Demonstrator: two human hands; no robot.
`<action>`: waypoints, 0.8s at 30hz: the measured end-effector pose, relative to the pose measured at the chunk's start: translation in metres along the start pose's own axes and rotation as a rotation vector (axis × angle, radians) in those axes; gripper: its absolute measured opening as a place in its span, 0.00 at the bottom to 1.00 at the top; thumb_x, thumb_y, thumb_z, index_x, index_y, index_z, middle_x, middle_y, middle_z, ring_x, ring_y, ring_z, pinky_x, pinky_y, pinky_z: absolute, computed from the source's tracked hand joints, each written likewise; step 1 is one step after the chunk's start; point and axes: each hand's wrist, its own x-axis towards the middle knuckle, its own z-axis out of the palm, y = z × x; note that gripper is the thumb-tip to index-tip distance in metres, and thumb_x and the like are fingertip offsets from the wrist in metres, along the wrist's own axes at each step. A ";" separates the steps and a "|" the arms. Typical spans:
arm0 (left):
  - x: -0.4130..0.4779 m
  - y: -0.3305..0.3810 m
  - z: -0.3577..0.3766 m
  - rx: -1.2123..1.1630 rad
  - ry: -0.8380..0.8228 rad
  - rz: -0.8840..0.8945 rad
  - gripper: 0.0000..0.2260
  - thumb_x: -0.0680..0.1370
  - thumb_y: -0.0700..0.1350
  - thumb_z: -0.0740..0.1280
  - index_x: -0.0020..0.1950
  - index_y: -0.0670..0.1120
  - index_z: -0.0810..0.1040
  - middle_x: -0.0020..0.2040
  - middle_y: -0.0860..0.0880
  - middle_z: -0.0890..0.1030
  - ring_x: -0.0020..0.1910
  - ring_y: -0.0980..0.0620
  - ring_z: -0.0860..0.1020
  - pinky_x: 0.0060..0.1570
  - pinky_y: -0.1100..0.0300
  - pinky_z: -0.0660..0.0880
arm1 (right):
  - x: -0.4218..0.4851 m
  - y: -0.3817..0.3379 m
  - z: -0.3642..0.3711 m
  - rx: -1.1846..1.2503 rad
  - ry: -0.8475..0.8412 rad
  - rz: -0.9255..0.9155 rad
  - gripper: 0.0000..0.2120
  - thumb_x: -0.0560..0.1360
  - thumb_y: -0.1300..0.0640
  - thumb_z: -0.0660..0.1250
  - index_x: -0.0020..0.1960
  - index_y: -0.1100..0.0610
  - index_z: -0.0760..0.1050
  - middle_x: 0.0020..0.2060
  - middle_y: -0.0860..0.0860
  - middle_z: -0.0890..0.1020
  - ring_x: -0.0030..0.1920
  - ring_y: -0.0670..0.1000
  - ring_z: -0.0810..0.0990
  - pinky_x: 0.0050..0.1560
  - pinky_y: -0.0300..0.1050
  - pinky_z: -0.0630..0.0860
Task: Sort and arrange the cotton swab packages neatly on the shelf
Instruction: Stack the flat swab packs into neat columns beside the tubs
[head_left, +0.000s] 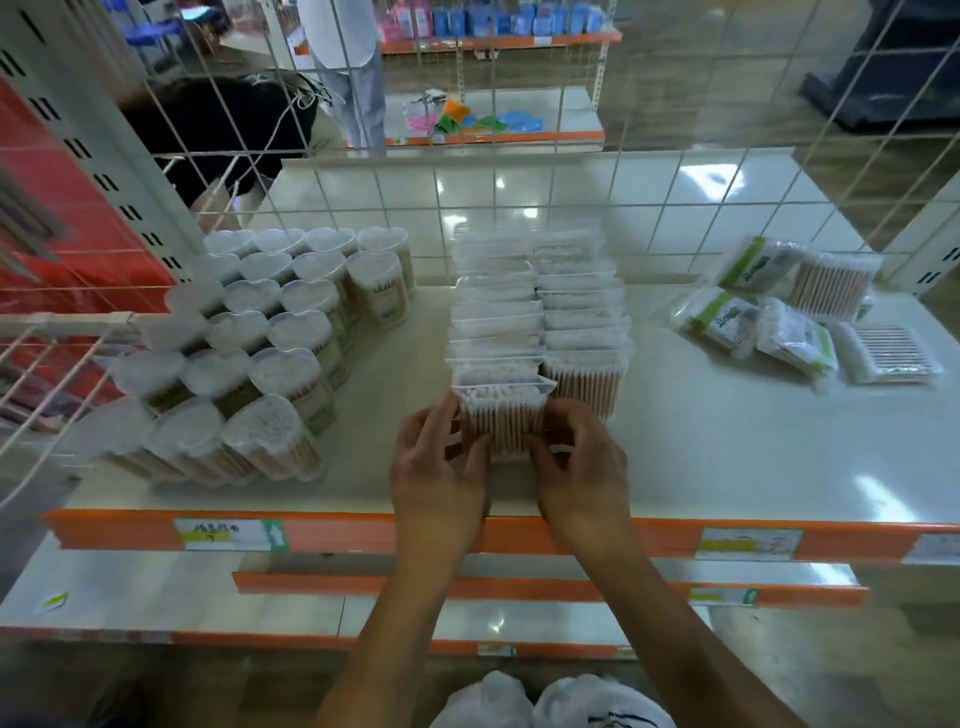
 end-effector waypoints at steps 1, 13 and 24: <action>0.000 0.001 -0.001 -0.002 0.011 -0.004 0.21 0.70 0.42 0.71 0.63 0.44 0.77 0.52 0.49 0.76 0.47 0.62 0.74 0.50 0.81 0.65 | 0.000 0.000 0.000 -0.002 -0.010 -0.002 0.14 0.72 0.63 0.69 0.56 0.52 0.74 0.49 0.46 0.79 0.47 0.44 0.78 0.49 0.39 0.76; 0.004 0.003 0.002 0.030 -0.050 -0.080 0.24 0.72 0.39 0.72 0.67 0.47 0.73 0.57 0.49 0.80 0.50 0.57 0.78 0.56 0.65 0.72 | 0.003 0.000 0.001 -0.036 -0.030 0.047 0.12 0.73 0.61 0.69 0.56 0.55 0.75 0.48 0.49 0.81 0.44 0.43 0.76 0.45 0.31 0.68; 0.003 0.002 0.004 0.042 -0.063 -0.110 0.18 0.73 0.40 0.70 0.62 0.49 0.76 0.54 0.52 0.81 0.51 0.55 0.80 0.54 0.58 0.76 | 0.004 0.003 0.005 -0.094 -0.024 0.045 0.12 0.73 0.59 0.68 0.56 0.55 0.74 0.49 0.50 0.81 0.49 0.49 0.79 0.49 0.40 0.73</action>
